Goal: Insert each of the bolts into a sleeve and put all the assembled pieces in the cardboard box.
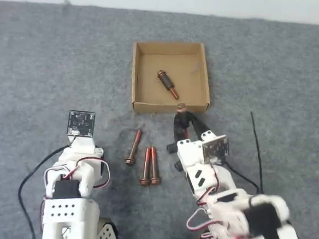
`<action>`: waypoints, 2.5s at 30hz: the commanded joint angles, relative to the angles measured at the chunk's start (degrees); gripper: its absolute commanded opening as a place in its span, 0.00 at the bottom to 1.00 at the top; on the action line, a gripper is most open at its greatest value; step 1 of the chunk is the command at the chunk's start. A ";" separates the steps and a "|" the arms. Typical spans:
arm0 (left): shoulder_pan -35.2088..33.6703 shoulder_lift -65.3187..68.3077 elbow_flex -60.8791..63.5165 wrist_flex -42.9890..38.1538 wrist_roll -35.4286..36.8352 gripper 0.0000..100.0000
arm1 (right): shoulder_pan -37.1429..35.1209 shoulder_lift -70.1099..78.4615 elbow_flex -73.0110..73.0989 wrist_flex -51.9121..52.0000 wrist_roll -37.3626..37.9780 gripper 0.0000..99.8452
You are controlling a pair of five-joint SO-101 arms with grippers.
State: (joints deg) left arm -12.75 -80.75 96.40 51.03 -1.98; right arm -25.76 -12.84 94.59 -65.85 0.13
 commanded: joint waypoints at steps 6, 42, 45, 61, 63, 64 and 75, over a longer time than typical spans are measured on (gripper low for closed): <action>-0.44 -0.88 -4.44 4.66 -4.75 0.01 | 0.75 -19.91 -6.51 35.91 -0.44 0.01; -0.26 -0.88 -4.26 4.40 -5.54 0.01 | 9.19 13.67 -70.15 76.70 9.23 0.01; -0.26 -0.88 -4.26 4.40 -5.54 0.01 | 8.84 20.26 -76.04 76.70 9.32 0.01; -0.09 -0.88 -4.26 4.31 -5.71 0.01 | 6.46 44.35 -102.33 86.73 9.41 0.01; -0.09 -0.88 -4.26 4.31 -5.71 0.01 | 6.29 44.88 -102.68 86.73 9.41 0.01; -0.09 -0.88 -4.26 4.31 -5.71 0.01 | 6.29 44.88 -102.68 86.73 9.41 0.01; -0.09 -0.88 -4.26 4.31 -5.80 0.01 | 6.20 43.21 -102.59 91.30 9.41 0.11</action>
State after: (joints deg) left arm -12.75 -80.75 94.90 55.43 -7.16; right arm -19.16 33.67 -4.84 23.65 8.13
